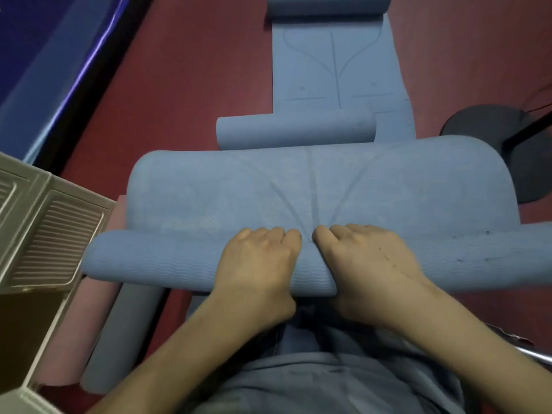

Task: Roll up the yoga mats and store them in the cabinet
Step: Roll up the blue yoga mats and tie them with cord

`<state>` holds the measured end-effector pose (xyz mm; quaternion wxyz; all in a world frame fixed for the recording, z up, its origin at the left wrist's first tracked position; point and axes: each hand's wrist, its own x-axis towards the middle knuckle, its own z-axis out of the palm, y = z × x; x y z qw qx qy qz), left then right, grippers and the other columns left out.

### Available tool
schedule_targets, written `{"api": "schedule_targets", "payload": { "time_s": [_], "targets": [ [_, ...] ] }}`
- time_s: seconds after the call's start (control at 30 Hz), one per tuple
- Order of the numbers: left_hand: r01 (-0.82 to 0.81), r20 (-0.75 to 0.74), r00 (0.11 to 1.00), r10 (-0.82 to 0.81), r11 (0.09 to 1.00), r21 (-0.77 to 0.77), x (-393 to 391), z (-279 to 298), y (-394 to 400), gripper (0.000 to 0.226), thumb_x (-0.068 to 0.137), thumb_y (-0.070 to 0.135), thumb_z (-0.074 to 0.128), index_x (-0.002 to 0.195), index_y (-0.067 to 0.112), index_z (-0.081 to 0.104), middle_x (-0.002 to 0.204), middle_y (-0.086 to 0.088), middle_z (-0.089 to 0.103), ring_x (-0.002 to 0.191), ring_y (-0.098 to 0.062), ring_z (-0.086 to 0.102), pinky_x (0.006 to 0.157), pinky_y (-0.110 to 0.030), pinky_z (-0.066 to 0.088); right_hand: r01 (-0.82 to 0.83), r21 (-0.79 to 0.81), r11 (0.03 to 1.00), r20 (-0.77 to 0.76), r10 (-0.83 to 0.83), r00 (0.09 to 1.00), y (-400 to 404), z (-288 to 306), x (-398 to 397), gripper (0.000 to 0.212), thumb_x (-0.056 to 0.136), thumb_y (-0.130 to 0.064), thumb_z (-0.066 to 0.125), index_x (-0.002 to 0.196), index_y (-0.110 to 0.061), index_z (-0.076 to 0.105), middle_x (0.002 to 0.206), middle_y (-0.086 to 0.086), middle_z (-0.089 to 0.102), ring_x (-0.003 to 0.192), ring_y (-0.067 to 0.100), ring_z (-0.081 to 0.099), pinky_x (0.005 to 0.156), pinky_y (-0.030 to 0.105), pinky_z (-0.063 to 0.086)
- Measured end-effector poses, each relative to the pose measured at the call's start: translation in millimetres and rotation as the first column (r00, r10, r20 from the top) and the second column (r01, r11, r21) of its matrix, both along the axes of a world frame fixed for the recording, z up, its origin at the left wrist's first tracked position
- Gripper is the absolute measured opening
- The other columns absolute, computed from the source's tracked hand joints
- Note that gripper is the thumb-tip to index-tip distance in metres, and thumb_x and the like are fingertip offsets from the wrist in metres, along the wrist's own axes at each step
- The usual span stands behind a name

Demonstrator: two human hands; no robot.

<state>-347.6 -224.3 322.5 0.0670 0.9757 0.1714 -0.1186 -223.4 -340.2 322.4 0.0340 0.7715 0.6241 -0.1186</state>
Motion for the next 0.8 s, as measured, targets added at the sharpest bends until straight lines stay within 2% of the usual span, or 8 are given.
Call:
{"api": "schedule_targets", "payload": {
  "time_s": [0.07,0.13,0.23,0.33,0.47,0.57,0.7,0.8],
  "targets": [
    [-0.020,-0.014,1.000,0.019,0.999,-0.035,3,-1,8,0.050,0.070,0.046,0.073,0.106,0.031,0.041,0.109,0.011,0.054,0.105,-0.017,0.050,0.081,-0.027,0.028,-0.027,-0.124,0.992,-0.078,0.017,0.997,11,8,10,0.048,0.072,-0.039,0.072,0.097,-0.027,0.034,0.096,-0.007,0.058,0.089,0.022,0.063,0.065,0.032,0.033],
    [-0.015,0.041,0.999,0.017,0.999,-0.049,3,-3,15,0.060,0.061,0.053,0.075,0.112,0.031,0.052,0.111,0.010,0.049,0.105,-0.018,0.044,0.085,-0.028,0.035,-0.035,-0.185,0.982,-0.140,0.008,0.990,21,15,20,0.054,0.069,-0.047,0.076,0.103,-0.028,0.039,0.098,-0.006,0.062,0.090,0.023,0.064,0.067,0.033,0.037],
    [0.004,0.073,0.997,-0.001,0.999,-0.039,7,-4,24,0.076,0.046,0.054,0.076,0.112,0.027,0.051,0.104,0.006,0.045,0.094,-0.019,0.043,0.079,-0.032,0.041,-0.045,-0.350,0.936,-0.204,-0.029,0.979,38,26,33,0.065,0.060,-0.051,0.084,0.109,-0.031,0.047,0.097,-0.006,0.061,0.080,0.020,0.058,0.067,0.032,0.043],
    [0.011,0.216,0.976,0.001,0.999,-0.052,6,-1,27,0.066,0.045,0.046,0.075,0.101,0.019,0.054,0.091,0.004,0.053,0.079,-0.022,0.050,0.067,-0.033,0.041,-0.067,-0.465,0.883,-0.306,-0.089,0.948,54,31,48,0.063,0.054,-0.045,0.089,0.106,-0.032,0.055,0.092,-0.008,0.064,0.076,0.015,0.061,0.066,0.032,0.054],
    [0.031,0.275,0.961,-0.035,0.999,0.019,-2,-10,23,0.058,0.053,0.038,0.075,0.103,0.013,0.061,0.088,-0.001,0.059,0.075,-0.025,0.054,0.070,-0.033,0.039,-0.115,-0.501,0.858,-0.429,-0.131,0.894,64,26,58,0.061,0.051,-0.039,0.092,0.101,-0.030,0.060,0.089,-0.009,0.068,0.080,0.012,0.066,0.074,0.035,0.060],
    [0.050,0.263,0.962,-0.074,0.994,0.098,2,-22,20,0.056,0.057,0.029,0.078,0.106,0.008,0.062,0.086,-0.007,0.058,0.074,-0.029,0.052,0.068,-0.040,0.047,-0.091,-0.491,0.866,-0.415,-0.141,0.899,60,24,56,0.062,0.051,-0.043,0.092,0.103,-0.032,0.058,0.091,-0.010,0.066,0.080,0.013,0.065,0.072,0.034,0.059],
    [0.034,0.278,0.958,-0.067,0.992,0.122,6,-25,23,0.062,0.050,0.029,0.079,0.106,0.009,0.061,0.085,-0.007,0.056,0.073,-0.030,0.052,0.066,-0.039,0.045,-0.013,-0.399,0.917,-0.254,-0.097,0.962,49,33,50,0.063,0.060,-0.052,0.084,0.103,-0.028,0.045,0.102,-0.007,0.058,0.092,0.022,0.064,0.073,0.033,0.050],
    [0.028,0.194,0.980,-0.041,0.997,0.069,15,-22,31,0.067,0.040,0.036,0.082,0.100,0.014,0.061,0.080,-0.003,0.056,0.068,-0.027,0.053,0.063,-0.035,0.045,-0.045,-0.074,0.996,-0.069,0.040,0.997,31,26,34,0.049,0.066,-0.045,0.073,0.096,-0.024,0.041,0.099,-0.001,0.054,0.086,0.027,0.060,0.068,0.034,0.038]
  ]
}}
